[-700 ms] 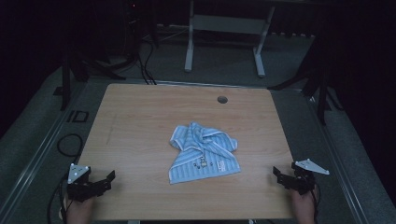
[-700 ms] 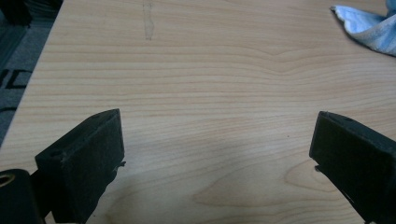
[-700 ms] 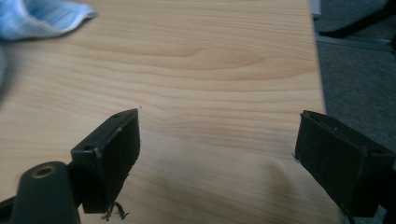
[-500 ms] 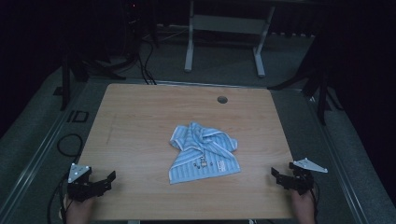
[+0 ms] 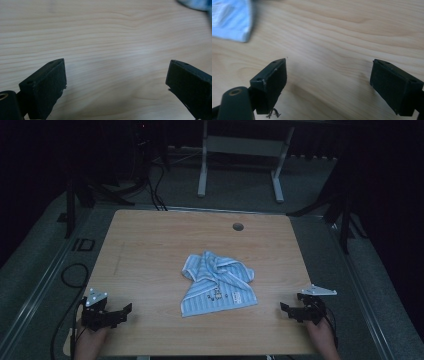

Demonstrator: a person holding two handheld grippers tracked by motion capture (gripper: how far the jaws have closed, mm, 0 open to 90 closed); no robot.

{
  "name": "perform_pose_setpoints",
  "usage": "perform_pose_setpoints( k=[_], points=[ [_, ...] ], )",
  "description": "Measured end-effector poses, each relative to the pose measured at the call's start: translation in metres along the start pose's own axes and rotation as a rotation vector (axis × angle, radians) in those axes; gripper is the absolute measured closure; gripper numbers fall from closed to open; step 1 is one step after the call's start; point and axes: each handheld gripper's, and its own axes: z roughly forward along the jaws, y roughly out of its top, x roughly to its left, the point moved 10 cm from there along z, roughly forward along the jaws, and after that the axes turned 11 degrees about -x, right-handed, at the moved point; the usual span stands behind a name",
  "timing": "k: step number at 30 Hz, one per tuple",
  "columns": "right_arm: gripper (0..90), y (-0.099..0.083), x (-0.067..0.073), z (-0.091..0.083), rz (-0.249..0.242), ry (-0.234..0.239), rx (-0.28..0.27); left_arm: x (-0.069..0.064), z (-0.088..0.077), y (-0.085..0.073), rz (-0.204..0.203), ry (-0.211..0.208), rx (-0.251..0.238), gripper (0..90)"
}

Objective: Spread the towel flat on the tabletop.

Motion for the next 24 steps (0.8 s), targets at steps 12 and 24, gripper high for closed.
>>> perform_pose_setpoints(
  k=[12, 24],
  points=[
    [13.4, 0.009, 0.023, 0.015, -0.031, 0.110, 0.151, -0.057, 0.020, 0.013, 0.099, -0.188, 0.161, 3.9],
    [31.6, 0.044, 0.063, 0.031, -0.230, 0.228, 0.227, -0.113, 0.041, 0.028, 0.268, -0.250, 0.273, 4.2]
  ],
)
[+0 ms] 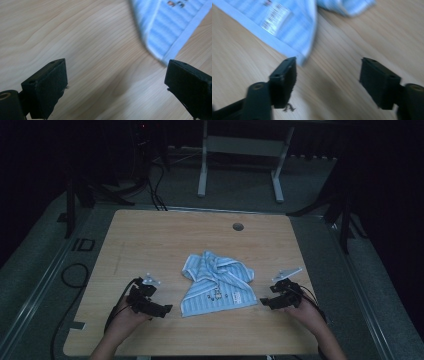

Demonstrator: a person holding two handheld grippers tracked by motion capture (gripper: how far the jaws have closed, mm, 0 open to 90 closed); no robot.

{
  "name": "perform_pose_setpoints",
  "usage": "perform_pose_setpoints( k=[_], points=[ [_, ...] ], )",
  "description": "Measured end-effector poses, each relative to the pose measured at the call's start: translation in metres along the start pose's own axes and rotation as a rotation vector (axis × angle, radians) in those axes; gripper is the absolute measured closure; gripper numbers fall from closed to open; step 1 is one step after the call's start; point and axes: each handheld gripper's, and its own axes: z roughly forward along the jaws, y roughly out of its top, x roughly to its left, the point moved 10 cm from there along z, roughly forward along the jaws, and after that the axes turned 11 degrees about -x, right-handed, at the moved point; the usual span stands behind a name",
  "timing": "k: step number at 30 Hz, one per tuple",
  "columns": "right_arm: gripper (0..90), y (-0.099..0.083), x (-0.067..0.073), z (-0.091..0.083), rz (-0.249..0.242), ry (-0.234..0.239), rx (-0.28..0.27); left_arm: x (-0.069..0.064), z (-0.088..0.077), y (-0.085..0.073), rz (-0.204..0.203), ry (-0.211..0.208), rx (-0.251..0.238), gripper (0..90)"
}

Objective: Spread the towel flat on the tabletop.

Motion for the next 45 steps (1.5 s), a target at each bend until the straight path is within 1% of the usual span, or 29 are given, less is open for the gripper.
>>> perform_pose_setpoints(
  k=[1, 2, 4, 5, 7, 10, 12, 13, 14, 18, 19, 20, 21, 24, 26, 28, 29, 30, 32, 34, 36, 37, 38, 39, 41, 42, 43, 44, 45],
  points=[
    [36.7, 0.006, 0.004, 0.002, -0.024, 0.008, 0.001, -0.009, 0.007, 0.006, 0.023, -0.009, 0.017, 4.4],
    [38.2, 0.010, 0.005, 0.004, -0.040, 0.007, 0.002, -0.015, 0.012, 0.010, 0.036, -0.018, 0.029, 5.1],
    [43.7, 0.019, 0.011, 0.009, -0.072, 0.033, 0.009, -0.018, 0.015, 0.011, 0.048, -0.018, 0.038, 5.1],
    [44.6, 0.025, 0.013, 0.012, -0.094, 0.032, 0.017, -0.029, 0.024, 0.017, 0.089, -0.026, 0.065, 5.2],
    [47.3, 0.034, 0.018, 0.017, -0.111, 0.045, 0.027, -0.038, 0.032, 0.021, 0.125, -0.029, 0.087, 7.0],
    [49.3, 0.046, 0.021, 0.023, -0.133, 0.052, 0.032, -0.049, 0.043, 0.031, 0.150, -0.045, 0.097, 9.2],
    [50.2, 0.052, 0.022, 0.026, -0.141, 0.056, 0.034, -0.051, 0.046, 0.034, 0.152, -0.043, 0.096, 12.8],
    [50.7, 0.061, 0.024, 0.033, -0.155, 0.061, 0.043, -0.056, 0.055, 0.041, 0.168, -0.049, 0.105, 14.1],
    [50.9, 0.064, 0.024, 0.035, -0.159, 0.063, 0.045, -0.059, 0.059, 0.044, 0.174, -0.056, 0.109, 14.1],
    [52.7, 0.075, 0.027, 0.044, -0.162, 0.075, 0.059, -0.064, 0.068, 0.053, 0.181, -0.060, 0.107, 17.6],
    [53.4, 0.082, 0.028, 0.051, -0.173, 0.080, 0.071, -0.067, 0.074, 0.060, 0.188, -0.054, 0.101, 17.6],
    [53.3, 0.085, 0.029, 0.054, -0.180, 0.084, 0.075, -0.067, 0.074, 0.060, 0.188, -0.054, 0.101, 17.7],
    [53.3, 0.090, 0.029, 0.059, -0.190, 0.086, 0.079, -0.069, 0.080, 0.068, 0.179, -0.050, 0.091, 18.2],
    [52.4, 0.102, 0.029, 0.071, -0.197, 0.093, 0.082, -0.071, 0.086, 0.078, 0.162, -0.035, 0.069, 19.8],
    [51.8, 0.108, 0.030, 0.077, -0.186, 0.096, 0.096, -0.072, 0.088, 0.080, 0.155, -0.035, 0.062, 21.2],
    [51.7, 0.112, 0.031, 0.085, -0.180, 0.106, 0.114, -0.075, 0.097, 0.086, 0.151, -0.025, 0.060, 21.2],
    [51.7, 0.115, 0.032, 0.089, -0.185, 0.116, 0.125, -0.075, 0.099, 0.087, 0.145, -0.025, 0.056, 21.2],
    [51.7, 0.116, 0.032, 0.092, -0.192, 0.111, 0.132, -0.075, 0.103, 0.089, 0.135, -0.011, 0.056, 21.7],
    [51.7, 0.118, 0.033, 0.095, -0.197, 0.112, 0.149, -0.076, 0.105, 0.090, 0.130, -0.005, 0.052, 22.3],
    [58.9, 0.123, 0.035, 0.102, -0.194, 0.126, 0.159, -0.074, 0.116, 0.094, 0.114, 0.022, 0.054, 22.3],
    [76.8, 0.121, 0.035, 0.105, -0.209, 0.125, 0.193, -0.074, 0.117, 0.095, 0.113, 0.025, 0.058, 22.5],
    [85.0, 0.121, 0.035, 0.105, -0.205, 0.120, 0.212, -0.072, 0.123, 0.097, 0.114, 0.049, 0.062, 22.7],
    [86.7, 0.121, 0.034, 0.105, -0.200, 0.111, 0.219, -0.072, 0.123, 0.097, 0.114, 0.049, 0.062, 22.7],
    [87.4, 0.121, 0.034, 0.104, -0.201, 0.114, 0.222, -0.072, 0.127, 0.099, 0.119, 0.064, 0.071, 22.7],
    [87.7, 0.122, 0.035, 0.099, -0.196, 0.117, 0.223, -0.072, 0.131, 0.099, 0.130, 0.072, 0.079, 23.2],
    [87.7, 0.122, 0.035, 0.097, -0.195, 0.115, 0.225, -0.071, 0.134, 0.099, 0.155, 0.098, 0.086, 25.3],
    [87.8, 0.123, 0.034, 0.094, -0.195, 0.114, 0.225, -0.070, 0.135, 0.099, 0.168, 0.110, 0.085, 31.0],
    [87.8, 0.123, 0.034, 0.094, -0.195, 0.114, 0.225, -0.070, 0.135, 0.099, 0.168, 0.110, 0.085, 36.4],
    [87.7, 0.123, 0.033, 0.089, -0.199, 0.101, 0.225, -0.068, 0.135, 0.101, 0.179, 0.120, 0.071, 46.2]
  ],
)
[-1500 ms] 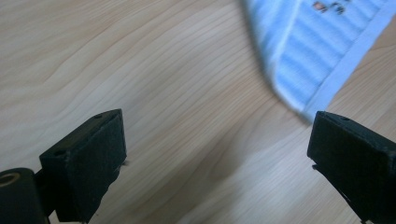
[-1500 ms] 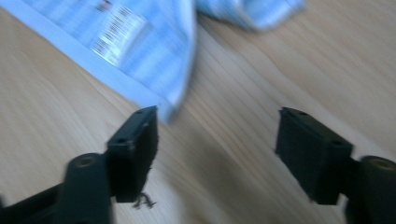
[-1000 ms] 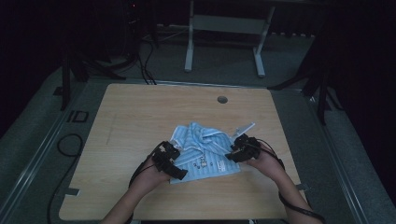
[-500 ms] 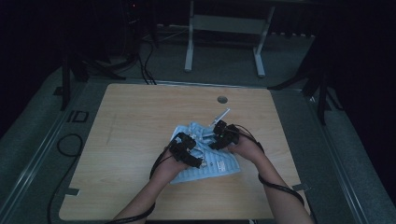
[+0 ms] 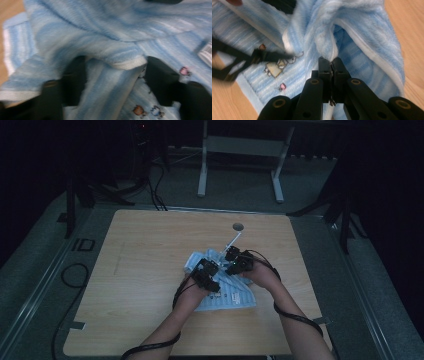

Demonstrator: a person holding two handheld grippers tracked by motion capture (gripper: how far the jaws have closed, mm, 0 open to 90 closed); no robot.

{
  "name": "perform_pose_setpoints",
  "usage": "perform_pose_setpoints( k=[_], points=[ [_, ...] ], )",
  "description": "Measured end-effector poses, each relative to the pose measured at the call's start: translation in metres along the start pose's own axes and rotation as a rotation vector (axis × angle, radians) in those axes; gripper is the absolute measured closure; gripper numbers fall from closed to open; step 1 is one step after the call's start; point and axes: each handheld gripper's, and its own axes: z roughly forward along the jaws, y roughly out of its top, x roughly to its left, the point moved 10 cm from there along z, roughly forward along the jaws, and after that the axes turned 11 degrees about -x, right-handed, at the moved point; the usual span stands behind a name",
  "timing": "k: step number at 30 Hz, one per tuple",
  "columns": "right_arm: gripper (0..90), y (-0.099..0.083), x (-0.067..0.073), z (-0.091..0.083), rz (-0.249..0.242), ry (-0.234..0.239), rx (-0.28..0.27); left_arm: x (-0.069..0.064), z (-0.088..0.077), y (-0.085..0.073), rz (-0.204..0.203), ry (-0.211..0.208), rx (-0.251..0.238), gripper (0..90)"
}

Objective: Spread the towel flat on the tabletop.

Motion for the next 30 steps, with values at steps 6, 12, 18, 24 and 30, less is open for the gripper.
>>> perform_pose_setpoints(
  k=[6, 12, 18, 24, 30],
  points=[
    [87.7, -0.004, -0.001, -0.013, 0.002, 0.002, -0.021, 0.004, -0.012, 0.005, -0.007, -0.030, -0.046, 88.5],
    [87.7, -0.013, -0.003, -0.027, -0.006, -0.017, -0.029, 0.014, -0.039, 0.009, -0.010, -0.047, -0.085, 88.9],
    [87.7, -0.028, -0.007, -0.057, 0.007, -0.026, -0.071, 0.037, -0.074, 0.001, -0.042, -0.076, -0.094, 88.9],
    [87.7, -0.039, -0.011, -0.078, 0.026, -0.023, -0.094, 0.045, -0.103, -0.006, -0.095, -0.205, -0.097, 88.8],
    [87.7, -0.054, -0.030, -0.082, 0.077, -0.063, -0.063, 0.070, -0.102, -0.013, -0.070, -0.078, -0.065, 88.8]
  ],
)
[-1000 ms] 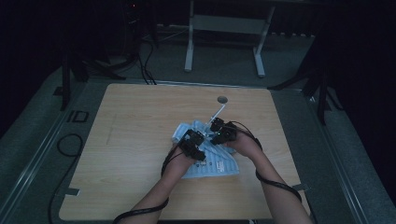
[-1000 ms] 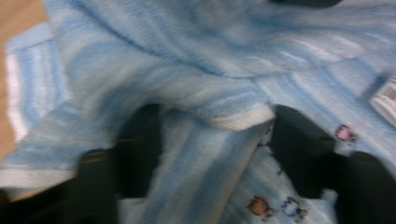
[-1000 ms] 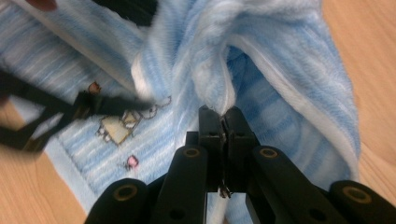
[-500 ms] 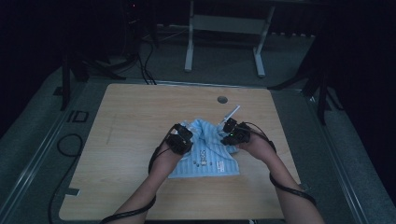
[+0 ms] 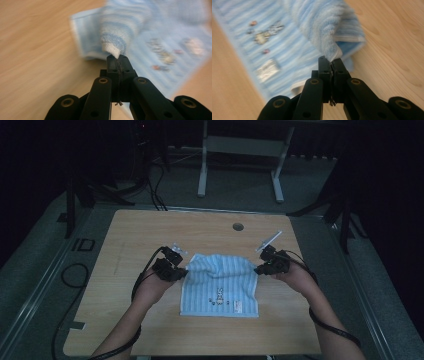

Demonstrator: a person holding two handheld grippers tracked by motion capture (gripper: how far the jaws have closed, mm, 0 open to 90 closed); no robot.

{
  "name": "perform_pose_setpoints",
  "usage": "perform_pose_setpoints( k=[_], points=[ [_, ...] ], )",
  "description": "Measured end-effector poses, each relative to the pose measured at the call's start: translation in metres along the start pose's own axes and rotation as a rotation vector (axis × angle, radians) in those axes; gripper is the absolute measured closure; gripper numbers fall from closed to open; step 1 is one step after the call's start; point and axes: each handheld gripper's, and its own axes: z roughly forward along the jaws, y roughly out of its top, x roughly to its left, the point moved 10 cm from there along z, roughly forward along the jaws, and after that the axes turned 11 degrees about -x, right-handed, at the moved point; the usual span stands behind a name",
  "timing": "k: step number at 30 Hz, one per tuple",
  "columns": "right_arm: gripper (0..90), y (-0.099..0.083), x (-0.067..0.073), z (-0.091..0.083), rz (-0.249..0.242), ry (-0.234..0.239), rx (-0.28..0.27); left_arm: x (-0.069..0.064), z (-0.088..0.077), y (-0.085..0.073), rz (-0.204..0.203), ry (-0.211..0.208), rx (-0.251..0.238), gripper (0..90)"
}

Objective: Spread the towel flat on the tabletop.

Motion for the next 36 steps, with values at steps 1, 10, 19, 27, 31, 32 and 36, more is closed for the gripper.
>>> perform_pose_setpoints(
  k=[1, 10, 19, 27, 31, 32, 36],
  points=[
    [87.8, -0.002, -0.003, 0.003, 0.012, -0.003, 0.006, 0.004, 0.004, -0.001, -0.018, 0.010, 0.003, 88.8],
    [87.7, -0.022, -0.019, 0.051, 0.090, -0.005, 0.106, 0.022, 0.055, -0.023, -0.088, 0.033, 0.110, 88.7],
    [82.0, -0.026, -0.019, 0.060, 0.114, -0.009, 0.129, 0.024, 0.051, -0.028, -0.086, 0.015, 0.121, 87.5],
    [63.7, -0.028, -0.004, 0.017, 0.040, -0.012, 0.062, 0.013, 0.009, -0.032, 0.016, -0.036, 0.031, 57.1],
    [62.4, -0.031, 0.027, 0.010, -0.015, 0.044, 0.026, -0.020, 0.006, -0.044, 0.074, -0.116, 0.050, 52.4],
    [62.0, -0.032, 0.036, 0.011, -0.024, 0.066, 0.016, -0.030, 0.007, -0.048, 0.088, -0.139, 0.060, 52.4],
    [61.3, -0.043, 0.063, 0.027, -0.054, 0.109, 0.014, -0.057, 0.020, -0.069, 0.119, -0.203, 0.099, 52.4]
  ],
)
